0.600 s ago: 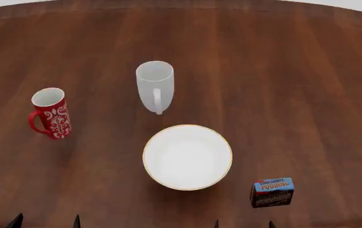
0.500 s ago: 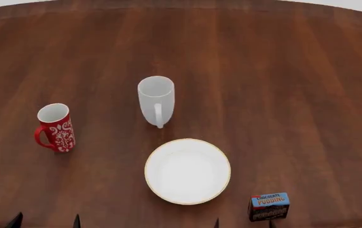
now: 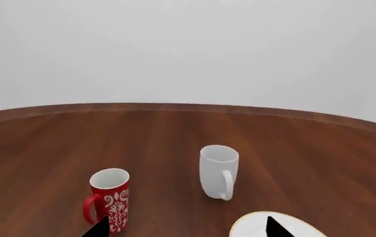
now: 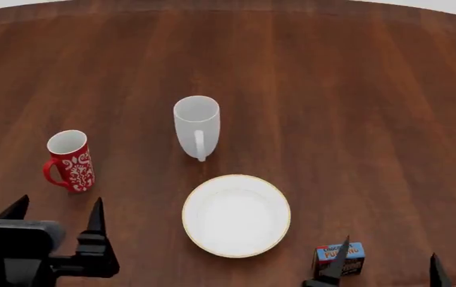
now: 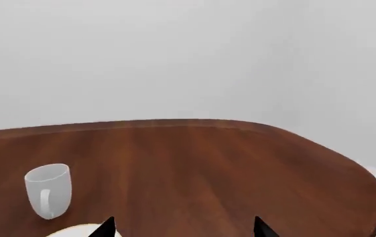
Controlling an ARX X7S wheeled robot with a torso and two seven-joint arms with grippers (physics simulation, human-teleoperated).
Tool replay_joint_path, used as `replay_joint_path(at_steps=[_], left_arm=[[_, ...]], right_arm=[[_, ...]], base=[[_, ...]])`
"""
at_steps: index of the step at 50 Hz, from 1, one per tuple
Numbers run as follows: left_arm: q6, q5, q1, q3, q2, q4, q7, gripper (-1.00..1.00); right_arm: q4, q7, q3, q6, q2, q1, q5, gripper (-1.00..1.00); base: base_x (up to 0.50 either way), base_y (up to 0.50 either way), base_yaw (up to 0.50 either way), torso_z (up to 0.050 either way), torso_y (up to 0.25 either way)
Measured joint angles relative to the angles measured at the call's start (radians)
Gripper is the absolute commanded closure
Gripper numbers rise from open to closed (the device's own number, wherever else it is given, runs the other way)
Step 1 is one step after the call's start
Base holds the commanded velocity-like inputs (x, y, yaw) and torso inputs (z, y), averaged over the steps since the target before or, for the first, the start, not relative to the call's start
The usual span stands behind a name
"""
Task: Put the white mug on the plate.
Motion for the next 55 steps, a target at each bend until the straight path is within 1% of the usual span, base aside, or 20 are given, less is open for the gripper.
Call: replay_joint_path(at_steps=[5, 10, 17, 24, 30, 37, 55], left_arm=[[-0.135, -0.042, -0.07, -0.003, -0.003, 0.056, -0.007, -1.0], [-0.242, -0.082, -0.124, -0.005, -0.006, 0.094, -0.008, -1.0], [-0.374, -0.142, -0.19, -0.016, -0.004, 0.132, -0.013, -1.0], [-0.471, -0.191, -0.247, -0.024, -0.005, 0.16, -0.022, -1.0], [-0.512, -0.221, -0.273, -0.029, -0.005, 0.171, -0.031, -1.0], [-0.537, -0.244, -0.289, -0.031, -0.01, 0.176, -0.042, -1.0], [-0.54, -0.274, -0.296, -0.02, -0.029, 0.176, -0.065, -1.0]], right_arm=[[-0.155, 0.048, 0.077, 0.095, 0.018, -0.03, 0.036, -1.0], [-0.25, 0.146, 0.139, 0.116, 0.075, -0.09, 0.134, -1.0], [-0.321, 0.263, 0.19, 0.113, 0.154, -0.16, 0.248, -1.0], [-0.349, 0.333, 0.21, 0.104, 0.205, -0.2, 0.31, -1.0], [-0.357, 0.367, 0.207, 0.101, 0.235, -0.213, 0.334, -1.0], [-0.351, 0.389, 0.192, 0.096, 0.258, -0.216, 0.348, -1.0], [-0.318, 0.398, 0.168, 0.056, 0.273, -0.23, 0.36, -1.0]], base=[[0.0, 0.0, 0.0, 0.0, 0.0], [0.06, -0.12, 0.0, 0.0, 0.0], [0.3, -0.41, 0.0, 0.0, 0.0], [0.41, -0.31, 0.0, 0.0, 0.0], [0.5, -0.03, 0.0, 0.0, 0.0], [0.48, 0.15, 0.0, 0.0, 0.0], [0.48, 0.23, 0.0, 0.0, 0.001]])
